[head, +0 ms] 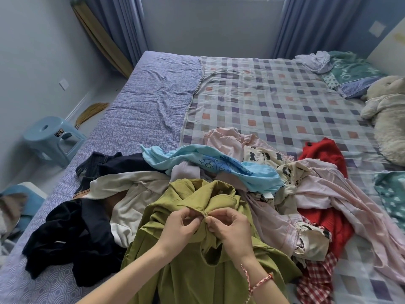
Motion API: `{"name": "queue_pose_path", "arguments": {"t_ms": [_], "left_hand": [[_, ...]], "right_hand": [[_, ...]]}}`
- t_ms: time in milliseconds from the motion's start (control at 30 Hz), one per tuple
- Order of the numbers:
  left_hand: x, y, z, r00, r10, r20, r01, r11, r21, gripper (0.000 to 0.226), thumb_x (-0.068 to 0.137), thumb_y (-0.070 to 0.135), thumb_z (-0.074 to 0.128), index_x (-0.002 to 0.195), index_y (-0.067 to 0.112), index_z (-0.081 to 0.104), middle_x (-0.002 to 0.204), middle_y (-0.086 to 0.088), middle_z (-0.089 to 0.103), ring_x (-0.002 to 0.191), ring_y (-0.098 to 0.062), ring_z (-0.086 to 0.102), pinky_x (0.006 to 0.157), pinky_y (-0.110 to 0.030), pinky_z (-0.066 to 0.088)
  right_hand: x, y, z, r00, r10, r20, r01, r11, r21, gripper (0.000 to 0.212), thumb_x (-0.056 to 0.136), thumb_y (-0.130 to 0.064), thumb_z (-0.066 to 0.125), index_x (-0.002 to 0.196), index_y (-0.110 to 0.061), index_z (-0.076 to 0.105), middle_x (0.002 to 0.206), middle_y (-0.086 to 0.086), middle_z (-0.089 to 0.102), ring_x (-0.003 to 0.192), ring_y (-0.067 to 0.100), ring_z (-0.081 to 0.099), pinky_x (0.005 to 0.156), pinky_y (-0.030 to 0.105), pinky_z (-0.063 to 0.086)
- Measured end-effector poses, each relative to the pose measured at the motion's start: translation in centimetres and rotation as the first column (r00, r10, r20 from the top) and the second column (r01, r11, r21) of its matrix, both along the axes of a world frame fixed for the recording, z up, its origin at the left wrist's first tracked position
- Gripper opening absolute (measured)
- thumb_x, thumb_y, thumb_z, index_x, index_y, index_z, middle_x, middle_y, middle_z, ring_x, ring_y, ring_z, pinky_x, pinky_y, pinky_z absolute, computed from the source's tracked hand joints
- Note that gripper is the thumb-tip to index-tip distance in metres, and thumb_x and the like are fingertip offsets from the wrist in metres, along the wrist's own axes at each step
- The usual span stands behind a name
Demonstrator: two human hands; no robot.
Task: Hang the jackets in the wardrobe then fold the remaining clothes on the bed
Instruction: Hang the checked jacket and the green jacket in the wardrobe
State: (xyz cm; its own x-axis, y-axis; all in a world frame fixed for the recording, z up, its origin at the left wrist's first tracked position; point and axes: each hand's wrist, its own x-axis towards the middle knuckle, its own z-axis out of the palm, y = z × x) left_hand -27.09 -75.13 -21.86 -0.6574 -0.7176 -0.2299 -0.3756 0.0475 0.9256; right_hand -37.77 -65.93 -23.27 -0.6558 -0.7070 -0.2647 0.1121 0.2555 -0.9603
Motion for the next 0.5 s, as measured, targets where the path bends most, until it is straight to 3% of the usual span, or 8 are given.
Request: {"name": "queue_pose_path", "arguments": {"t_ms": [200, 267, 400, 501], "left_hand": [[-0.2, 0.7, -1.4, 0.998, 0.067, 0.01, -0.067, 0.998, 0.003, 0.012, 0.088, 0.006, 0.059, 0.092, 0.015, 0.067, 0.085, 0.004, 0.069, 0.078, 0.002, 0.063, 0.069, -0.012, 0.049], [-0.3, 0.8, -1.6, 0.996, 0.085, 0.01, -0.085, 0.996, 0.015, 0.012, 0.088, 0.007, 0.059, 0.091, 0.015, 0.067, 0.085, 0.003, 0.069, 0.078, -0.002, 0.064, 0.069, -0.013, 0.049], [-0.5, 0.8, -1.6, 0.994, 0.105, 0.0, -0.105, 0.994, 0.002, 0.012, 0.087, 0.007, 0.062, 0.085, 0.018, 0.066, 0.083, 0.001, 0.069, 0.078, -0.009, 0.065, 0.068, -0.014, 0.05], [-0.5, 0.7, -1.5, 0.998, 0.069, 0.013, -0.068, 0.993, -0.099, 0.014, 0.084, 0.005, 0.064, 0.081, 0.019, 0.066, 0.079, 0.001, 0.069, 0.075, -0.009, 0.065, 0.068, -0.017, 0.052]], "right_hand": [[1.8, -0.5, -0.1, 0.987, -0.161, 0.007, 0.16, 0.981, 0.111, 0.017, 0.082, -0.015, 0.071, 0.072, -0.027, 0.069, 0.075, -0.006, 0.07, 0.076, 0.009, 0.066, 0.073, 0.025, 0.056], [2.2, -0.6, -0.1, 0.981, -0.192, 0.011, 0.189, 0.973, 0.13, 0.016, 0.085, -0.016, 0.068, 0.074, -0.027, 0.067, 0.079, -0.007, 0.07, 0.079, 0.006, 0.065, 0.075, 0.022, 0.055], [3.0, -0.7, 0.6, 0.975, -0.219, -0.033, 0.221, 0.968, 0.116, 0.01, 0.092, -0.021, 0.058, 0.086, -0.029, 0.061, 0.083, -0.018, 0.061, 0.08, -0.005, 0.057, 0.061, 0.004, 0.044], [3.3, -0.8, 0.8, 0.981, -0.185, -0.06, 0.19, 0.977, 0.101, 0.005, 0.087, -0.028, 0.064, 0.091, -0.025, 0.064, 0.084, -0.015, 0.064, 0.079, -0.004, 0.058, 0.06, 0.003, 0.044]]}}
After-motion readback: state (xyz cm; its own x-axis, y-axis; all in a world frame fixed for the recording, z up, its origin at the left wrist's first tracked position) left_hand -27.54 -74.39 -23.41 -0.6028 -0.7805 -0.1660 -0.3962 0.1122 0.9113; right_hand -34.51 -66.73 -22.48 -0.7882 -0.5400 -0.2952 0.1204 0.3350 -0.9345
